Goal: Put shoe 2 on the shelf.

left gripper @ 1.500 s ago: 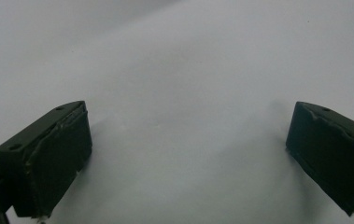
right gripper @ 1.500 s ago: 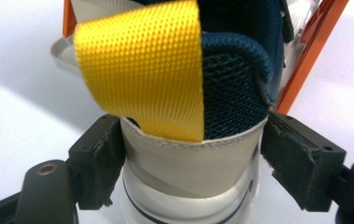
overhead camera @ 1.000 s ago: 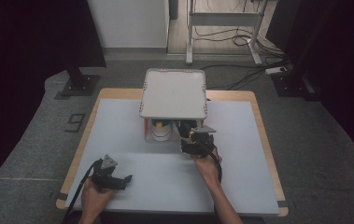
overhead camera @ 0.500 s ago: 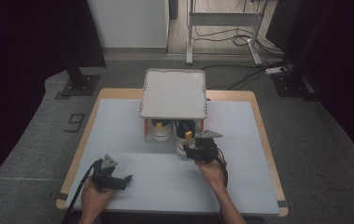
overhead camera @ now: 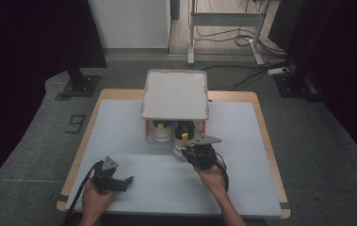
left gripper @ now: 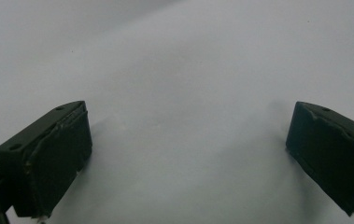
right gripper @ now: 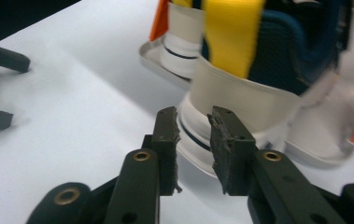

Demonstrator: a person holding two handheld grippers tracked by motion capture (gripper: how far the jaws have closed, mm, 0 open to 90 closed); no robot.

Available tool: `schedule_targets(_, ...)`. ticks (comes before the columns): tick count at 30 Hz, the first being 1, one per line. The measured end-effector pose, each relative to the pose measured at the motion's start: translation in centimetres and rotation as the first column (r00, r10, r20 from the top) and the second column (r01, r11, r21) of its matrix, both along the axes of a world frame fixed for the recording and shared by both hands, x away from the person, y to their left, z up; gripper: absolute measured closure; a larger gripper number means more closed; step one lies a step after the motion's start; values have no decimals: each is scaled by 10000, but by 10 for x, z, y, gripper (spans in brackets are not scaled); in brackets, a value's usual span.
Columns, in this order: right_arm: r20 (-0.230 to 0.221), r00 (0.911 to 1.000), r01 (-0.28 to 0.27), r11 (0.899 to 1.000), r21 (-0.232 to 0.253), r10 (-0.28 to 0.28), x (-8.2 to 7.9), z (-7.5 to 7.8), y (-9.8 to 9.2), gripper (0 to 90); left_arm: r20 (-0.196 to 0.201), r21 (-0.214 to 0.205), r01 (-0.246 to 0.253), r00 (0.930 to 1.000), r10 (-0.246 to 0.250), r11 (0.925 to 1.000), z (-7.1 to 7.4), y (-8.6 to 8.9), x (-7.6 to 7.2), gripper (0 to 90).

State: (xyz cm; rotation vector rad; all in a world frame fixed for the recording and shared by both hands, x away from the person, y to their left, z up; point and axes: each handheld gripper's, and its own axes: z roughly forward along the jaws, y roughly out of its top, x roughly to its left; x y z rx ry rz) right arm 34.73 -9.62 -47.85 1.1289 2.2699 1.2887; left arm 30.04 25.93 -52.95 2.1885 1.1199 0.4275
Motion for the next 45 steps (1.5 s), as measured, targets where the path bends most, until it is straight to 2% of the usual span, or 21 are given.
schedule_targets(3, 26, 10000, 36, 9998, -187, -36, 6, -3, 7, 735, -8, 18, 16, 10000, -16, 10000, 0, 0, 0, 2)
schedule_targets(6, 75, 9999, 76, 9999, -77, -76, 12, -5, 10, 756, -4, 6, 4, 10000, -4, 10000, 0, 0, 0, 1)
schedule_targets(8, 302, 9991, 301, 9987, -419, -289, 14, -6, 13, 754, -2, 4, 2, 10000, -2, 10000, 0, 0, 0, 2)
schedule_targets(10, 391, 9980, 523, 9972, -526, -502, 17, -8, 13, 750, 2, 9, 7, 10000, -7, 10000, 0, 0, 0, 2)
schedule_targets(13, 322, 9976, 618, 9980, -157, -612, 23, -8, 10, 751, -3, 8, 4, 10000, -4, 10000, 0, 0, 0, 2)
schedule_targets(15, 508, 9956, 806, 9960, -392, -786, 27, -8, 12, 737, -4, 5, 2, 10000, -2, 10000, 0, 0, 0, 2)
schedule_targets(17, 488, 9947, 928, 9946, -462, -906, 32, -10, 12, 738, 0, 4, 4, 10000, -4, 10000, 0, 0, 0, 2)
schedule_targets(19, 460, 9947, 936, 9952, -299, -922, 35, -11, 11, 737, -1, 3, 4, 10000, -4, 10000, 0, 0, 0, 2)
schedule_targets(32, 695, 9894, 1307, 9902, -491, -1271, 50, -16, 9, 745, -6, 5, 5, 10000, -5, 10000, 0, 0, 0, 2)
schedule_targets(36, 832, 9854, 1527, 9870, -494, -1483, 55, -19, 9, 749, -3, 5, 6, 10000, -6, 10000, 0, 0, 0, 2)
schedule_targets(41, 860, 9858, 1478, 9885, -330, -1445, 55, -20, 9, 694, 1, 3, 8, 10000, -8, 10000, 0, 0, 0, 3)
schedule_targets(45, 653, 9875, 1443, 9895, -101, -1433, 53, -19, 7, 631, 4, 3, 14, 10000, -14, 10000, 0, 0, 0, 4)
